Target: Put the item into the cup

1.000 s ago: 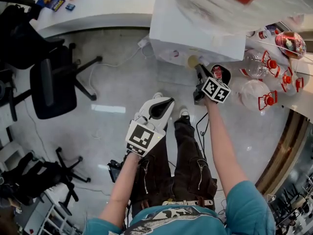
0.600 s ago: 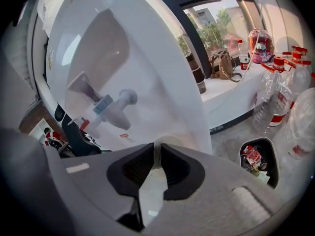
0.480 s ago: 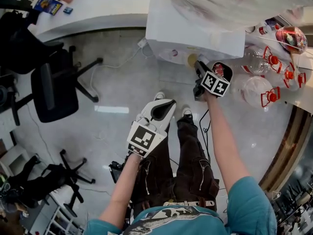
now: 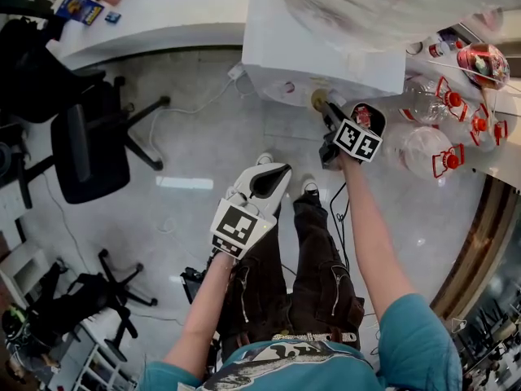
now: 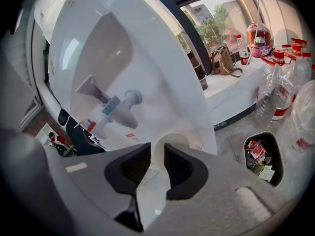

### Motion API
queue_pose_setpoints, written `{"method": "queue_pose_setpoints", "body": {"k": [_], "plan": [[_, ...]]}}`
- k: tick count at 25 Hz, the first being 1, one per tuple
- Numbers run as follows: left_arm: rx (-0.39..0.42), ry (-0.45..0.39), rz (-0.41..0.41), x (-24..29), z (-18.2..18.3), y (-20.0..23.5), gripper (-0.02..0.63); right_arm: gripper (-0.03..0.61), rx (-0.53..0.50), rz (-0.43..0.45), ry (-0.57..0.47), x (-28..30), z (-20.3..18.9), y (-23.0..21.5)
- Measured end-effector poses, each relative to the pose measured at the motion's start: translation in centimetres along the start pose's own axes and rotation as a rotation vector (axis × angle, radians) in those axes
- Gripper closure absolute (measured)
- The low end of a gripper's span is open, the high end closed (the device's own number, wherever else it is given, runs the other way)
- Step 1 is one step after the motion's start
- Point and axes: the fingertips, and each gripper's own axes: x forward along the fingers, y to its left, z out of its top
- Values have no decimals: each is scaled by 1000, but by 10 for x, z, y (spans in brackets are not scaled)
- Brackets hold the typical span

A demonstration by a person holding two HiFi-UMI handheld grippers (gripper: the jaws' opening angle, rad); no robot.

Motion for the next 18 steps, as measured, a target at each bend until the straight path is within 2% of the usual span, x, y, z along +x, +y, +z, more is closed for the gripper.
{"method": "queue_pose_setpoints", "body": {"k": [5, 18], "plan": [[-8, -33, 17, -1, 12, 4, 601, 491, 2, 28, -9, -14, 0, 8], [24, -42, 44, -7, 39, -6, 601, 491, -121, 143, -3, -79, 3, 56]]}}
